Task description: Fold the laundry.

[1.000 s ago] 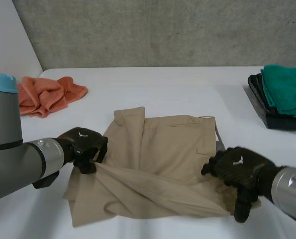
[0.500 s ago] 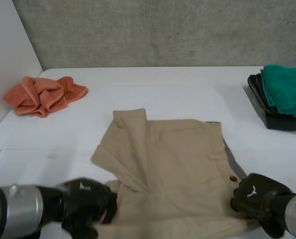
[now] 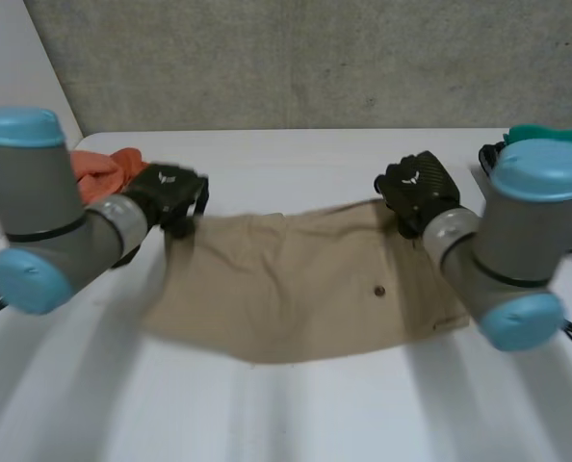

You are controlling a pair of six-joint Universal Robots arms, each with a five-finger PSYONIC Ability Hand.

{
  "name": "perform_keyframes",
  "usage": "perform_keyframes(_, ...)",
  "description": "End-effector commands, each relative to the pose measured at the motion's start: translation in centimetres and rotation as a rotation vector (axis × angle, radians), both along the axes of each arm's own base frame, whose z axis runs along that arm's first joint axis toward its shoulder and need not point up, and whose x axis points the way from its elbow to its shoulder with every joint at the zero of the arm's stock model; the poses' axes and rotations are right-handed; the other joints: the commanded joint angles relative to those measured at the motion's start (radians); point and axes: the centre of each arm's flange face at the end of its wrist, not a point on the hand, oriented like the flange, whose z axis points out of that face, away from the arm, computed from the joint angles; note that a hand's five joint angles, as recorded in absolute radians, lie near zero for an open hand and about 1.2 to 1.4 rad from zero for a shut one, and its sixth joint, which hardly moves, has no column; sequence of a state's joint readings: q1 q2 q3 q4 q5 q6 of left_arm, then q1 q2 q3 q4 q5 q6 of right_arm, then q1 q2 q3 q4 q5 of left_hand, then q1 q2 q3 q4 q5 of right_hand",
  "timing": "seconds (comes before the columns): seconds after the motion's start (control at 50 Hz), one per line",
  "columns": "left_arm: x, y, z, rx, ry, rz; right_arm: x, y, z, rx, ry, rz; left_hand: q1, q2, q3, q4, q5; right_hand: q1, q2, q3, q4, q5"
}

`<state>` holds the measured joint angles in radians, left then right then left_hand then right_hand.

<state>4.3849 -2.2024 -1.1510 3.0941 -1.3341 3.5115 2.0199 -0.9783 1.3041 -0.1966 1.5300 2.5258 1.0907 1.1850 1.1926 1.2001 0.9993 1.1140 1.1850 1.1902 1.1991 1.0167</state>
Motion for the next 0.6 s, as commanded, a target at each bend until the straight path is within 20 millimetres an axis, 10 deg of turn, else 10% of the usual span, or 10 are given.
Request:
perform_keyframes(0.02,-2.3,-4.3,-2.6,-0.157,0.072,0.057,1.7,-4.3,-4.6,-0.106,0.056,-0.105,0.306,0.211,0.204,0.196,0.222,0.282,0.211,0.206,0.197,0.205)
perform_keyframes(0.08,-2.9,-4.9,-3.5,-0.141,0.102,0.046,2.0,-5.3,-5.0,-0.15,0.056,-0.129,-0.161,-0.255,-0.262,-0.27,-0.244,0.142,0.071,0.066,0.057,0.065)
perform_keyframes(0.1,-3.0,-4.8,-3.6,-0.132,0.111,0.042,2.3,-5.5,-5.0,-0.169,0.034,-0.137,-0.542,-0.636,-0.644,-0.651,-0.625,-0.777,-0.848,-0.854,-0.863,-0.855)
perform_keyframes(0.12,-3.2,-4.7,-3.5,-0.126,0.12,0.038,2.5,-5.5,-4.8,-0.175,0.021,-0.143,-0.916,-1.01,-1.018,-1.026,-0.999,-0.939,-1.01,-1.016,-1.025,-1.017)
perform_keyframes(0.36,-0.3,0.8,2.1,-0.09,0.211,0.067,-0.6,0.3,2.4,-0.016,-0.142,-0.019,-0.916,-1.01,-1.018,-1.026,-0.999,-0.939,-1.01,-1.016,-1.025,-1.017)
perform_keyframes(0.6,1.1,6.1,0.9,-0.063,0.258,-0.067,-7.0,4.8,-5.0,0.434,0.012,-0.086,-0.916,-1.01,-1.018,-1.026,-0.999,-0.866,-0.937,-0.942,-0.951,-0.943)
